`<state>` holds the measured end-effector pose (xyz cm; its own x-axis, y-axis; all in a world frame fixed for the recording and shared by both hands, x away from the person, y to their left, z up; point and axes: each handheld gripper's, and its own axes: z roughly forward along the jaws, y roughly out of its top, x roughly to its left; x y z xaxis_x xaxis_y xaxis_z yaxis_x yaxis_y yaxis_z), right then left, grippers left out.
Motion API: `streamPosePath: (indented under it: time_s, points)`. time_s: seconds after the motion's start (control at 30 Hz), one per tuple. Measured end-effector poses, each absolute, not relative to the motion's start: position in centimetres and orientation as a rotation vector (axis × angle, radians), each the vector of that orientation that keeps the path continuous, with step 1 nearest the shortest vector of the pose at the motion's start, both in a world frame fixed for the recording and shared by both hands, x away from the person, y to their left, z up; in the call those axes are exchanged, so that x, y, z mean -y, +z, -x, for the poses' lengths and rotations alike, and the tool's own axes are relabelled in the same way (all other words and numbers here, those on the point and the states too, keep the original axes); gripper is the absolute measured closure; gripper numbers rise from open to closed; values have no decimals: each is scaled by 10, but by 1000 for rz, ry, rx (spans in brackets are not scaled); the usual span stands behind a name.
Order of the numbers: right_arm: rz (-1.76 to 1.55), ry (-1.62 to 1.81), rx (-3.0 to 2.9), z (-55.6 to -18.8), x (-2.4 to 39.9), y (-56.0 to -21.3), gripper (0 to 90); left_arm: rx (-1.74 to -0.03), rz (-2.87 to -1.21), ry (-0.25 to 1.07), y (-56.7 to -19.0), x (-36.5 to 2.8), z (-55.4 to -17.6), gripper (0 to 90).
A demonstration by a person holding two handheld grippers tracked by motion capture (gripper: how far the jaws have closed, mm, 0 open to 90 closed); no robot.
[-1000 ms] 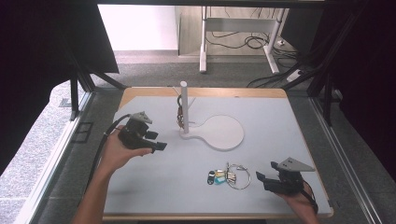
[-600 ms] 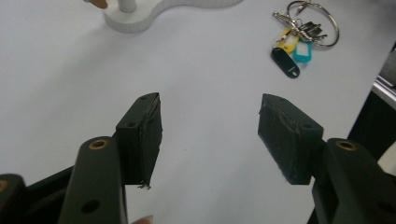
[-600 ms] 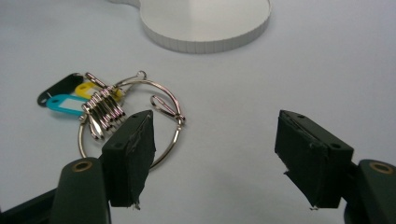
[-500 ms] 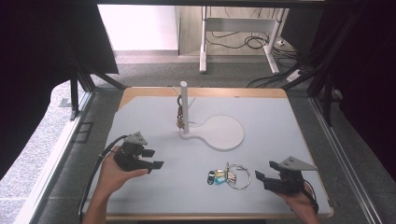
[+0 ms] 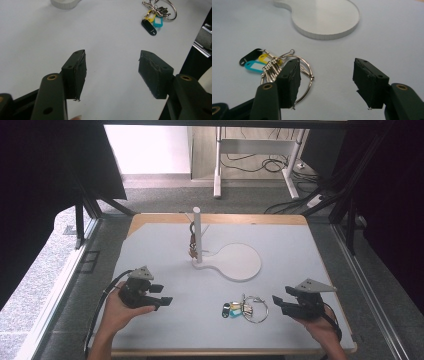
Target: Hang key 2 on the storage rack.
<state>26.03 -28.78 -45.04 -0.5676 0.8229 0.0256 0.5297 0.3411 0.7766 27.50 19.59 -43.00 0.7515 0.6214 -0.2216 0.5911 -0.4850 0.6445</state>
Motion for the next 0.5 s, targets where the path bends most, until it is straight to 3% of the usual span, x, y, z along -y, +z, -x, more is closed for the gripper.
streamPosePath:
  time_s: [0.27,0.5]
  points:
    - [-1127,903,-2445,-289,275,-426,475,-903,-2186,52,-428,-205,-270,388]
    - [-1046,736,-2637,-318,255,-425,530,-902,-2207,40,-431,-203,-270,387]
